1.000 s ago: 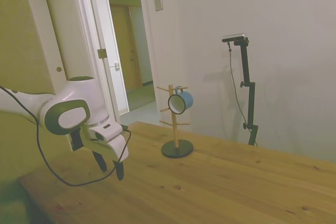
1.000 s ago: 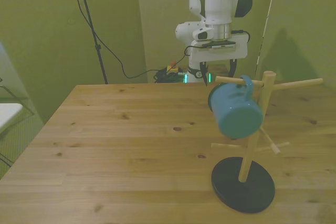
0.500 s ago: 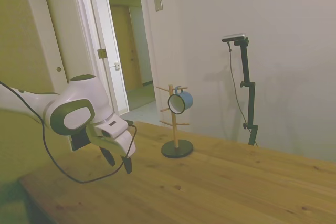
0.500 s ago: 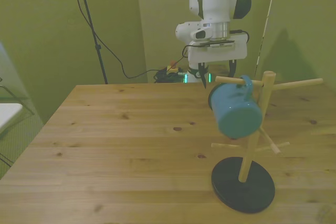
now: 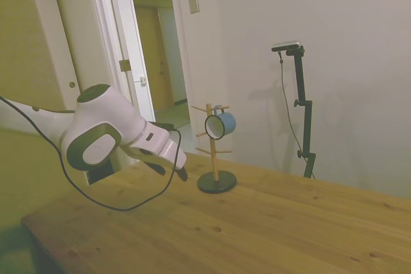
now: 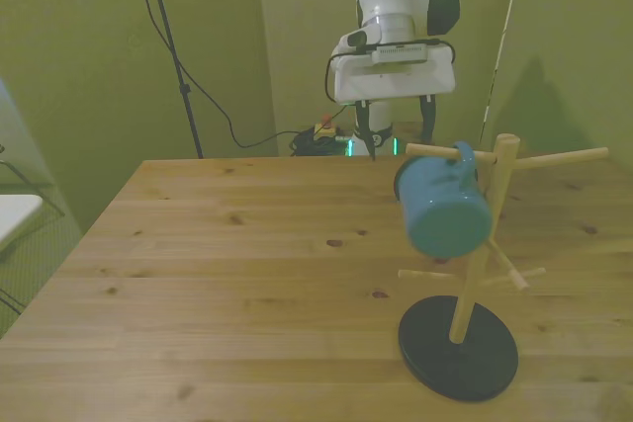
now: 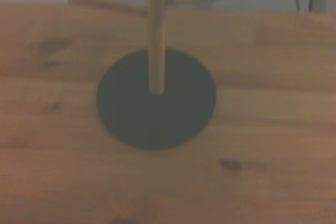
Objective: Unload the mug
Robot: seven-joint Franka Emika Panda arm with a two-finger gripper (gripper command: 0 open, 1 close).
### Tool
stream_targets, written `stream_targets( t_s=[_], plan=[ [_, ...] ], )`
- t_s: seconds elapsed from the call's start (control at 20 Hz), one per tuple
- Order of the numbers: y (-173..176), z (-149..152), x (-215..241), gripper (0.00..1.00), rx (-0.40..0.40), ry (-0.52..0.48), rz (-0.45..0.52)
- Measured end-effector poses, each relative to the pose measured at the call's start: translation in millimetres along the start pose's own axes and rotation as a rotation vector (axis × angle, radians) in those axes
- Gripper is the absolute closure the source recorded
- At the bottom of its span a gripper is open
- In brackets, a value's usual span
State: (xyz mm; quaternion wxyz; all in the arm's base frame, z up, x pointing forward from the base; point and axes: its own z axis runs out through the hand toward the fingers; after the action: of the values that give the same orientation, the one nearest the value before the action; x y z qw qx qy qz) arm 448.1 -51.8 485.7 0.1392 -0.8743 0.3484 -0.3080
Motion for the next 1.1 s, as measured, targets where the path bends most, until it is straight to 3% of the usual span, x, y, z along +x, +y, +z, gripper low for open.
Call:
stream_targets(
  t_s=[0.15,0.8,1.1],
  plan=[
    [-1,-4,17,0.0,0.05,0.062,-0.002],
    [-40,17,97,0.0,0.162,0.153,-0.042],
    [-48,31,129,0.0,0.164,0.179,-0.053]
  ],
)
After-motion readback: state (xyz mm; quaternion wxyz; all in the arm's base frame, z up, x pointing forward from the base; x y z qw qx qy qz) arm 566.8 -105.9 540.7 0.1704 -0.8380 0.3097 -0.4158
